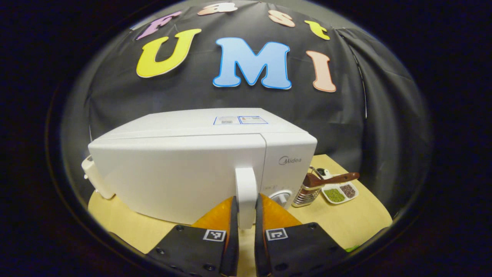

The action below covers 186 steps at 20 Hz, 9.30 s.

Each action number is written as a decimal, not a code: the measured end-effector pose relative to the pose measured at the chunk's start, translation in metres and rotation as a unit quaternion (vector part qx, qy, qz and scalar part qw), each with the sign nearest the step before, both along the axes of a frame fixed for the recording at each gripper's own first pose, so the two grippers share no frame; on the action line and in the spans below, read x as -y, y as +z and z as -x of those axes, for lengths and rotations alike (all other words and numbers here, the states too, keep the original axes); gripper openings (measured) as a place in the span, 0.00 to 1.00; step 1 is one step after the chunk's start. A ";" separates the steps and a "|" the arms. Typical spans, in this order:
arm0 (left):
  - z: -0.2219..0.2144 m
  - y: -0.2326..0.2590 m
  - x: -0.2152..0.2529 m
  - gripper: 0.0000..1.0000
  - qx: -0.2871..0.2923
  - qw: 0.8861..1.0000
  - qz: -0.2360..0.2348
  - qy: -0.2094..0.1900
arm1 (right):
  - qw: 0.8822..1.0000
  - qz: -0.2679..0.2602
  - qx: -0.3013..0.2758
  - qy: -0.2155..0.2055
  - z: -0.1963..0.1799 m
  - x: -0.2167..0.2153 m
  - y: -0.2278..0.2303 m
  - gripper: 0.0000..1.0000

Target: Open the microwave oven with the left hand, put the food in, and close the microwave oven.

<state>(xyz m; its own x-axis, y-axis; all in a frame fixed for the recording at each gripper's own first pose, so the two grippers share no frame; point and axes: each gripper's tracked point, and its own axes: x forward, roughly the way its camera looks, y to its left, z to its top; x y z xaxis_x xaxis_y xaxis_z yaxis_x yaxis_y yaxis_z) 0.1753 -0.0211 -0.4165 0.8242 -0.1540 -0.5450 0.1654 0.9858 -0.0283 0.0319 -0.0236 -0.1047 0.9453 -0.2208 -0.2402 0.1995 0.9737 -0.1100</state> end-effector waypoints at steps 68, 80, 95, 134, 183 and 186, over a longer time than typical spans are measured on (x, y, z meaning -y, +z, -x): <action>0.280 0.302 -0.354 0.99 0.202 0.977 0.046 0.047 | 0.874 -0.298 -0.378 0.065 0.094 -0.115 -0.306 0.99; 0.235 0.327 -0.234 0.98 0.224 0.971 0.082 -0.017 | 0.842 -0.387 -0.369 0.060 0.085 -0.130 -0.299 0.25; 0.239 0.334 -0.217 0.96 0.230 0.971 0.063 -0.022 | 0.781 -0.575 -0.200 0.137 0.000 -0.257 -0.179 0.17; 0.230 0.356 -0.336 0.96 0.212 0.975 0.005 0.062 | 0.774 -0.618 -0.073 -0.119 -0.250 -0.392 -0.316 0.50; 0.299 0.205 -0.360 0.06 0.088 0.989 -0.017 0.121 | 0.985 -0.051 0.134 0.093 0.018 -0.170 0.063 0.94; 0.314 0.180 -0.374 0.07 0.061 0.989 -0.018 0.134 | 0.985 -0.054 0.131 0.097 0.015 -0.172 0.061 0.94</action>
<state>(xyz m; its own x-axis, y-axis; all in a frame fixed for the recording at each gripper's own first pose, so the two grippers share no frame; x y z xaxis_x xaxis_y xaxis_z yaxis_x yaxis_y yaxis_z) -0.1384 0.3529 -0.2367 0.8927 0.0964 -0.4402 -0.1016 0.9948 0.0118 0.0167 0.1487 -0.0436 0.9999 -0.0164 0.0052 0.0162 0.9995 0.0261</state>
